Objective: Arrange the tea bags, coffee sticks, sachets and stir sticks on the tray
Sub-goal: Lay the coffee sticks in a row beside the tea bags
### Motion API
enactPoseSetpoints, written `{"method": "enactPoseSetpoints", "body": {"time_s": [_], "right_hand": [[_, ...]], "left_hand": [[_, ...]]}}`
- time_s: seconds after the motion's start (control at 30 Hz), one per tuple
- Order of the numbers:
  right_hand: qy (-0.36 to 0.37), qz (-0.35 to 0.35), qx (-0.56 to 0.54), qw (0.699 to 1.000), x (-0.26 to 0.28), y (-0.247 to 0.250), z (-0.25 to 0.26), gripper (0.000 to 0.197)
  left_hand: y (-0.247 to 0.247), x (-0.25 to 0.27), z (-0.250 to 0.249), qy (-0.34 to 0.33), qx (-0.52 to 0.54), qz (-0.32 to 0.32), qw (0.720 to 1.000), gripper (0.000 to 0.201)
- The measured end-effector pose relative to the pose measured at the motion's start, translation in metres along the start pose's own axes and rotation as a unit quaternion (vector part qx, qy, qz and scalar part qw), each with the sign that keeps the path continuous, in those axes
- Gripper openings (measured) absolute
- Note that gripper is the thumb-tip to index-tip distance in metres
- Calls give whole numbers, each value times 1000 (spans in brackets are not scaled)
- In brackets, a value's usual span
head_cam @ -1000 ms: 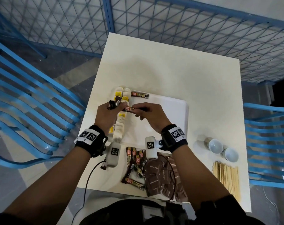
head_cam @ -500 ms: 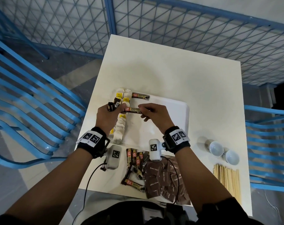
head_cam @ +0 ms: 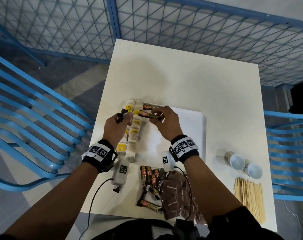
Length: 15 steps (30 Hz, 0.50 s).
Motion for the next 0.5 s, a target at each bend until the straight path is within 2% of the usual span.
{"method": "enactPoseSetpoints", "body": {"time_s": [0.17, 0.33, 0.5], "right_hand": [[-59, -22, 130, 989, -14, -15, -29, 25], [-30, -40, 217, 975, -11, -35, -38, 22], [-25, -79, 232, 969, -10, -39, -35, 35]], "left_hand": [[6, -14, 9, 47, 29, 49, 997, 25], [10, -21, 14, 50, -11, 87, 995, 26], [14, -26, 13, 55, -13, 87, 995, 26]]}}
Point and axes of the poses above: each hand's wrist, its own x-axis away from the middle knuckle, its own y-axis out of the back of the hand, z = x × y, the point moved 1 cm from there along -x, towards the middle knuckle, and after that the axes turned 10 degrees about -z, right-handed, at the moved point
